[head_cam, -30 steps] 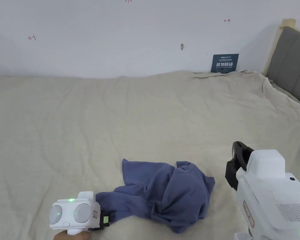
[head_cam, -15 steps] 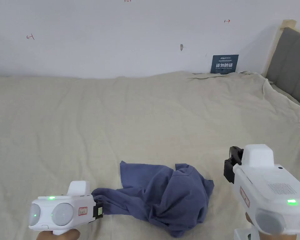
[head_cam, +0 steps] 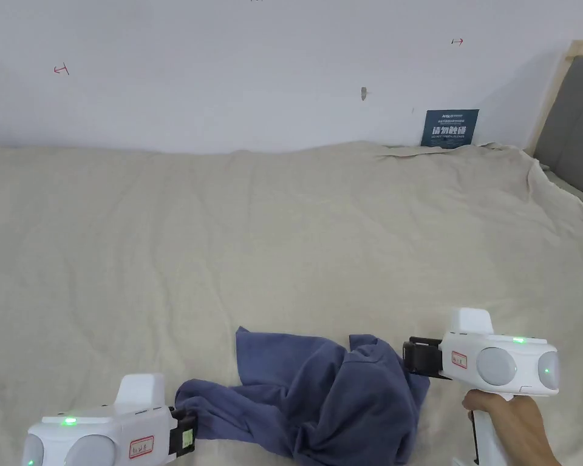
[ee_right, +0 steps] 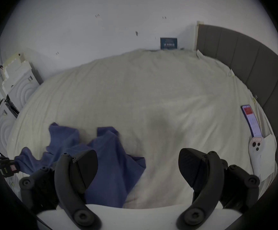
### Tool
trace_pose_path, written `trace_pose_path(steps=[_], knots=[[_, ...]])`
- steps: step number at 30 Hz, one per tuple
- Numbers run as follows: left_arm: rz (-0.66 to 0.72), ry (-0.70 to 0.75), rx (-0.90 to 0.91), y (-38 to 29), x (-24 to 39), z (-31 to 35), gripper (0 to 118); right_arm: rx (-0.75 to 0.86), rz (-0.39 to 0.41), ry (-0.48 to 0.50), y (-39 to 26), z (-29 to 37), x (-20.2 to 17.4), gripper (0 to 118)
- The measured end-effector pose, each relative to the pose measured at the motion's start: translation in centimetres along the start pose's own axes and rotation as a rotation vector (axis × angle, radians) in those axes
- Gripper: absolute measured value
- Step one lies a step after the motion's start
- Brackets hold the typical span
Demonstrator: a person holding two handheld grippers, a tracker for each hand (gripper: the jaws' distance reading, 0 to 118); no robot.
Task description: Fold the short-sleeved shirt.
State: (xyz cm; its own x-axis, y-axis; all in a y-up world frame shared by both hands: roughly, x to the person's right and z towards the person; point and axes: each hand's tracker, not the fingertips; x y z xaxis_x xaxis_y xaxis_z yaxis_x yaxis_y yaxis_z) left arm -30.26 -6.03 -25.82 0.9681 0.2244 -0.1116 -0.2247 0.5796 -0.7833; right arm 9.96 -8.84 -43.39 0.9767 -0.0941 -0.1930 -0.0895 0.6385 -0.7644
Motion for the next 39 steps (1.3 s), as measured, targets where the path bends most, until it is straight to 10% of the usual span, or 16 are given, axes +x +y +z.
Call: trace_pose_path(steps=[8, 20, 39], knots=[[0.018, -0.006, -0.007, -0.2, -0.5, -0.1, 4, -0.113, -0.011, -0.052, -1.7, -2.5, -1.2, 96], [0.028, -0.023, -0.002, -0.3, -0.6, 0.0, 4, -0.128, 0.044, -0.03, -2.7, -1.5, -4.2, 8], [0.136, -0.14, 0.191, 4.2, -2.0, 5.6, 4, 0.215, -0.039, 0.159, 4.8, 13.7, -2.0, 7]])
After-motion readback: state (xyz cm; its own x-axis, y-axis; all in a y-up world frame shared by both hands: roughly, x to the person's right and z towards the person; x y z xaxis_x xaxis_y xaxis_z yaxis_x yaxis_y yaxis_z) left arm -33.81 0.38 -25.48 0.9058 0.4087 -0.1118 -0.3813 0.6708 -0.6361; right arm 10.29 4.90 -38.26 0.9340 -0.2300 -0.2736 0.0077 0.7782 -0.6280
